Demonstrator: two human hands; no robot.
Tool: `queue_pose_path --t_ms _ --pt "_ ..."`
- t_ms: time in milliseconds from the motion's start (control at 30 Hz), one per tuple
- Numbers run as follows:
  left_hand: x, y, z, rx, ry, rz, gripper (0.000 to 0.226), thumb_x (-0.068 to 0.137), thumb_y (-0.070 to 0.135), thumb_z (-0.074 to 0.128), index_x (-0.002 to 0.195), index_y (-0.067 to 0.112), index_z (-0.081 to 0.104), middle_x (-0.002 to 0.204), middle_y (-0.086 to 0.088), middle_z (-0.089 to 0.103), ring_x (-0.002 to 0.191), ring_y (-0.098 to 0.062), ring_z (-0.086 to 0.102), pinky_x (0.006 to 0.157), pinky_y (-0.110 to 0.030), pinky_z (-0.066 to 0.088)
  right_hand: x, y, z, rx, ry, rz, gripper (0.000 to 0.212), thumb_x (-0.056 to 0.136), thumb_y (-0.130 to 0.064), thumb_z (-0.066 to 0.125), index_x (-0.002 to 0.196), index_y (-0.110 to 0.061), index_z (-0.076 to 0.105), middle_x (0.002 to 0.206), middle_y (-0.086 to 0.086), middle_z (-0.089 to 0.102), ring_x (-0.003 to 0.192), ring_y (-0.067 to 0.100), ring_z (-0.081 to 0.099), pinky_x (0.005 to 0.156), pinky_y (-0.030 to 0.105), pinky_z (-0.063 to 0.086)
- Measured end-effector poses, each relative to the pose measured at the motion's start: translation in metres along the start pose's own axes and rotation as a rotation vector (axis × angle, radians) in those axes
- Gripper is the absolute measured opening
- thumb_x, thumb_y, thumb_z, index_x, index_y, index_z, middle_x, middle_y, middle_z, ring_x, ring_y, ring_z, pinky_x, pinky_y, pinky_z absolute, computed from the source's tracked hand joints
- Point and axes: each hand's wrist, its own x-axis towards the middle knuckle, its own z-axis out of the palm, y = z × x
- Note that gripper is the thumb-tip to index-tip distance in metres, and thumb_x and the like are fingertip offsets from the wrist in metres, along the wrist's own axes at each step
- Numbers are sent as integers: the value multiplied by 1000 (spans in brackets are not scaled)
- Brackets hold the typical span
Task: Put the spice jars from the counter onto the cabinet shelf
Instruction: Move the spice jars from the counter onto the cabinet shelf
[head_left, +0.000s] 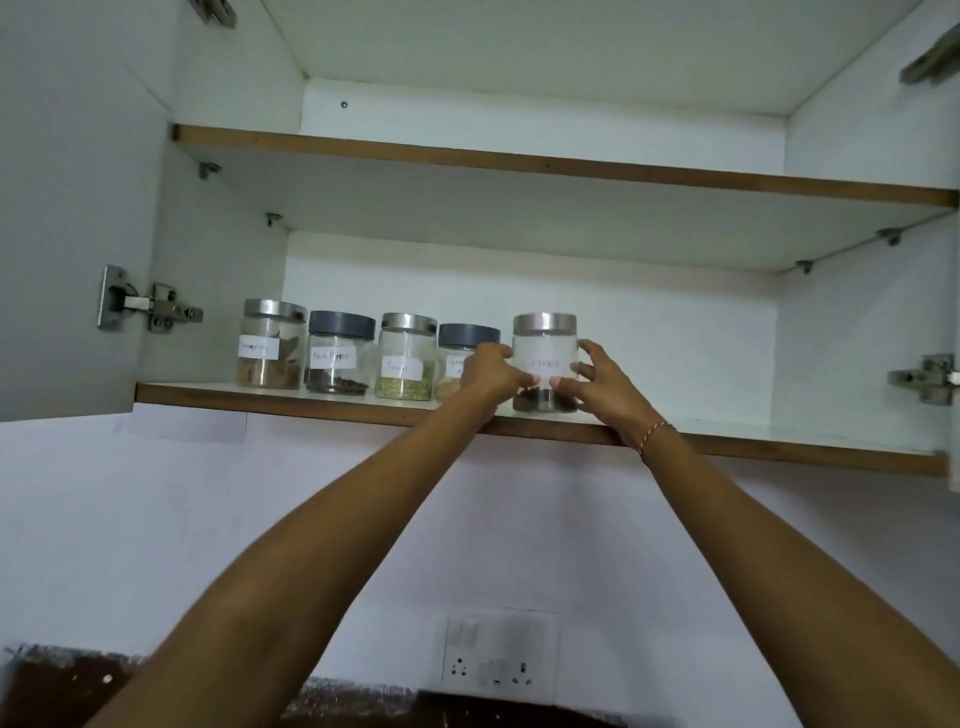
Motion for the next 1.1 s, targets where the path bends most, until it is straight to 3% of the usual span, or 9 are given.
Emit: queue_pose_path --t_ms 200,333,433,500,567,700,900,1000,1100 --pt "30 -8 2 20 -118 -3 49 82 -4 58 129 4 48 122 -15 59 100 -26 60 82 -31 51 38 7 15 -96 -19 91 61 84 -7 61 137 -11 30 136 16 47 121 31 49 100 47 45" --pt "40 -18 4 -20 -213 -103 37 83 -8 49 119 0 47 96 -11 55 83 -19 53 77 -32 50 53 11 23 -163 -21 126 53 88 0 53 136 -7 32 134 19 48 122 33 47 99 42 45" --pt "45 -19 1 -142 -269 -159 30 83 -8 47 105 12 46 91 -6 48 94 -21 48 78 -32 47 57 12 28 -210 -56 122 44 89 6 45 133 -2 39 130 24 49 110 32 51 88 35 45" --pt "46 -19 0 -141 -277 -160 26 83 -7 47 102 11 47 88 -5 47 84 -18 48 72 -29 45 57 11 29 -229 -85 119 45 89 8 44 133 -2 39 129 24 49 97 24 48 72 24 45" --pt "45 -19 1 -122 -258 -152 22 83 -6 47 99 9 48 84 -5 48 76 -15 47 71 -29 45 56 10 29 -215 -85 130 47 89 8 44 134 -3 37 129 23 49 96 21 46 67 22 44" --pt "44 -20 3 -109 -198 -138 15 85 -4 46 95 6 46 80 -6 46 78 -18 47 73 -29 45 51 8 29 -193 -65 156 48 88 10 43 133 -5 37 129 23 49 95 21 46 91 39 46" --pt "36 -22 6 150 13 -5 20 87 3 39 98 0 56 91 -14 54 84 -26 54 71 -32 43 46 5 28 -221 -55 185 48 89 7 42 135 -5 34 128 20 48 104 26 49 94 39 45" --pt "30 -22 6 239 126 20 27 89 6 39 104 -3 60 105 -18 63 97 -32 61 78 -35 48 44 5 24 -293 58 181 53 91 2 38 141 -3 24 118 14 47 110 28 48 89 32 41" --pt "16 -19 9 338 241 200 28 90 6 40 108 -1 61 108 -19 64 100 -32 60 81 -37 48 33 2 20 -401 229 71 58 89 3 37 144 -5 22 126 18 50 114 34 50 87 32 42"
